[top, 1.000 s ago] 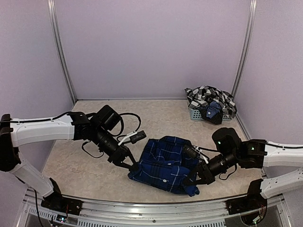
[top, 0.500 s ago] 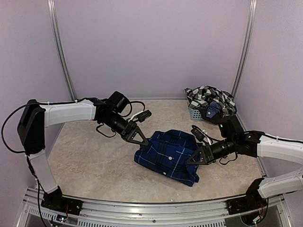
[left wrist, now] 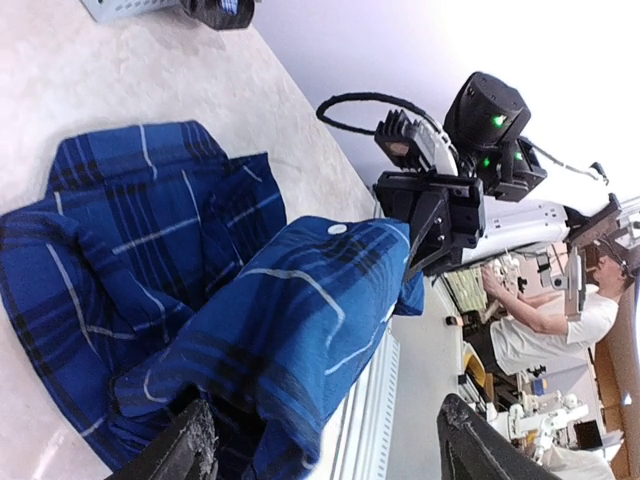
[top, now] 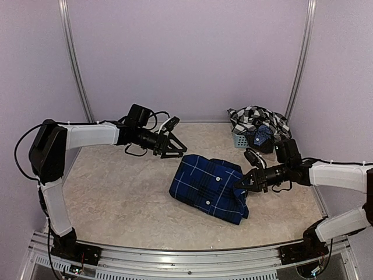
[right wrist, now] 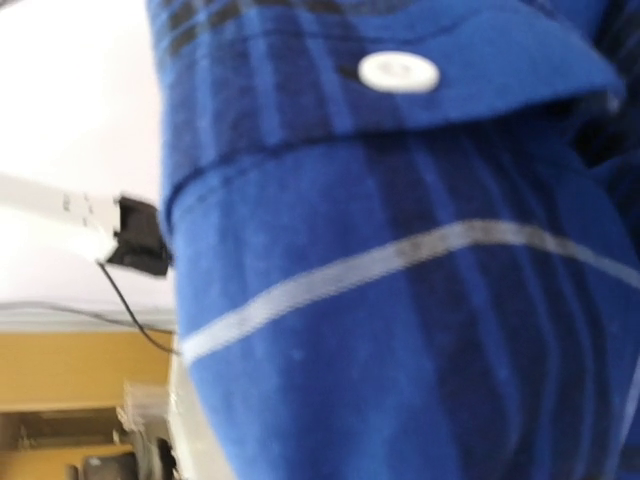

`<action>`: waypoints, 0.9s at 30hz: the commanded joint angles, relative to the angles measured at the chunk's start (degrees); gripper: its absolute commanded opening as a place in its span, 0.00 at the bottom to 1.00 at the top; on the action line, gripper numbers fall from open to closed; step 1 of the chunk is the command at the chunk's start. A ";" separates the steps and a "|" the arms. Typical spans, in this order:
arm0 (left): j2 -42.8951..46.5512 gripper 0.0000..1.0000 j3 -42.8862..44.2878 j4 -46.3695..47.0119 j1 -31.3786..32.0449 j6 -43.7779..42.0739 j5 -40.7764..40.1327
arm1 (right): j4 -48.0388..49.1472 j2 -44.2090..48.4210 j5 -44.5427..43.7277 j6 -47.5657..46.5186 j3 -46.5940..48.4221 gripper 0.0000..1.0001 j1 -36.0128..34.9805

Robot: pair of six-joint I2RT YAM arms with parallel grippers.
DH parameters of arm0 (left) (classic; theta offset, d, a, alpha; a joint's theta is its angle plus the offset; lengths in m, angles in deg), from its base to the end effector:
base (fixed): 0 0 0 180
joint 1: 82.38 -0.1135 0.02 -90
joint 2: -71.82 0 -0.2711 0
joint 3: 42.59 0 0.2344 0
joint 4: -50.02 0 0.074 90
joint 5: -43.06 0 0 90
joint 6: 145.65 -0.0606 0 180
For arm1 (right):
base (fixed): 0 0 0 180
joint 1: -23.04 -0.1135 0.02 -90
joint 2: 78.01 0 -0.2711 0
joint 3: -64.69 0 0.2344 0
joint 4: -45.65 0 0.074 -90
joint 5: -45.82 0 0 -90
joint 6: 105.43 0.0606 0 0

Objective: Fold and stack the long sleeve shirts
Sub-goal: Fold the 2/3-rectangle-folded shirt at the center of the board.

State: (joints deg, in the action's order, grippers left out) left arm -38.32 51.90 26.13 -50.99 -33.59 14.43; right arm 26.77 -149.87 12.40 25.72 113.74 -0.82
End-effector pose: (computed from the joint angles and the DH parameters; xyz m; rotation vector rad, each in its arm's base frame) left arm 0.3296 -0.2634 0.2392 0.8185 2.2143 -1.6868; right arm 0.1916 0.1400 0.2088 -0.2133 2.4755 1.6784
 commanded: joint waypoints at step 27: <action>10.45 0.95 -12.40 8.62 14.65 0.53 -51.20 | -17.49 -16.33 -25.74 -25.23 22.42 0.70 13.04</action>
State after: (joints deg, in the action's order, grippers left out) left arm -30.02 41.06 32.27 -38.90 -33.11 -26.16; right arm 16.67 -169.47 -3.10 5.83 133.50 12.21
